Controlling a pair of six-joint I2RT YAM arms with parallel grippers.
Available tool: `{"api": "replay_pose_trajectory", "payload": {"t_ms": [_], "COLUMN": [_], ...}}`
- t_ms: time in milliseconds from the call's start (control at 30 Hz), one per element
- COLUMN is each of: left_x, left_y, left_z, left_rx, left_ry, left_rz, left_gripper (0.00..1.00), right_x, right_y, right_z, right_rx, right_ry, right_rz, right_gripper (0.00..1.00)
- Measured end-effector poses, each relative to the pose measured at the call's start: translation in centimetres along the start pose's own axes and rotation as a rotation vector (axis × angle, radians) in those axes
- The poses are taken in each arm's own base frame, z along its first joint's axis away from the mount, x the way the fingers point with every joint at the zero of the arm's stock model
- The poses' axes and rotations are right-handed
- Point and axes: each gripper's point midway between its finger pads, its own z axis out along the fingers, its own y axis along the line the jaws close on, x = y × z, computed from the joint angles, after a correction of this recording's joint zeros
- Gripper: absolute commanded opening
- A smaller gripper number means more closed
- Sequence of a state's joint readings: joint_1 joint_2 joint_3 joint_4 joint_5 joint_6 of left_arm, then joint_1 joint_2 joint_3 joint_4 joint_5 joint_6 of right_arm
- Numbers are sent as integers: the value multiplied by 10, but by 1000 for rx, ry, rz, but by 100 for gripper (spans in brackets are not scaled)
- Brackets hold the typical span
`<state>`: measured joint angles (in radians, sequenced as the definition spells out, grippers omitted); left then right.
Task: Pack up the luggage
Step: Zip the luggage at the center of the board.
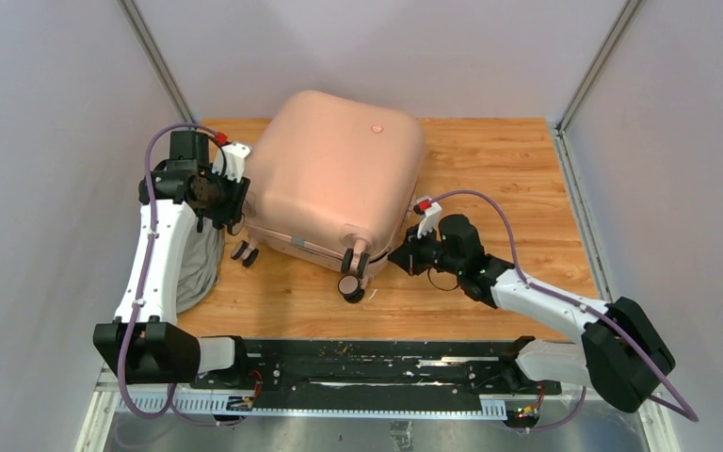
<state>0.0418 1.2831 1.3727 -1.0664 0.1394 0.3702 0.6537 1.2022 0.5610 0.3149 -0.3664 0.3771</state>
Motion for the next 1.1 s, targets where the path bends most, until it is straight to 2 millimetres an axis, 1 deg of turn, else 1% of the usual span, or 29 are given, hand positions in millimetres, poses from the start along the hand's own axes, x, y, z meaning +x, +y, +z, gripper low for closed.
{"api": "replay_pose_trajectory", "payload": {"t_ms": [167, 300, 400, 433, 467, 500, 667, 700, 833, 1000, 1033, 1067, 1100], "left_x": [9, 13, 13, 13, 13, 12, 11, 12, 25, 41, 44, 47, 47], "left_y": [-7, -8, -7, -8, -8, -8, -12, -14, -20, -29, -31, -32, -36], "left_z": [-2, -2, -1, -1, -1, -2, -14, -17, -24, -35, -37, -39, -42], "left_rx": [15, 14, 6, 5, 5, 4, 7, 14, 31, 37, 42, 46, 60], "left_ry": [3, 0, -10, -14, -20, -31, -98, -103, -88, -66, -60, -50, -58], "left_rz": [-10, -9, -5, -3, 2, 8, 67, 80, 129, 205, 227, 252, 278], "left_gripper": [0, 0, 0, 5, 15, 18, 24, 27, 41, 52, 58, 67, 79], "right_x": [12, 21, 23, 23, 23, 22, 22, 22, 20, 19, 19, 18, 17], "right_y": [12, 22, 23, 23, 23, 24, 22, 21, 18, 14, 14, 14, 14], "right_z": [-12, -13, -11, -11, -11, -10, -10, -10, -11, -12, -12, -12, -11], "right_rx": [41, 23, 20, 22, 25, 28, 43, 45, 52, 67, 70, 73, 75], "right_ry": [-13, 14, 18, 23, 27, 35, 67, 74, 90, 96, 96, 97, 97], "right_rz": [-36, -33, -19, -14, -9, 0, 52, 69, 114, 145, 148, 153, 158], "right_gripper": [0, 0, 0, 0, 0, 0, 0, 0, 0, 0, 0, 0, 0]}}
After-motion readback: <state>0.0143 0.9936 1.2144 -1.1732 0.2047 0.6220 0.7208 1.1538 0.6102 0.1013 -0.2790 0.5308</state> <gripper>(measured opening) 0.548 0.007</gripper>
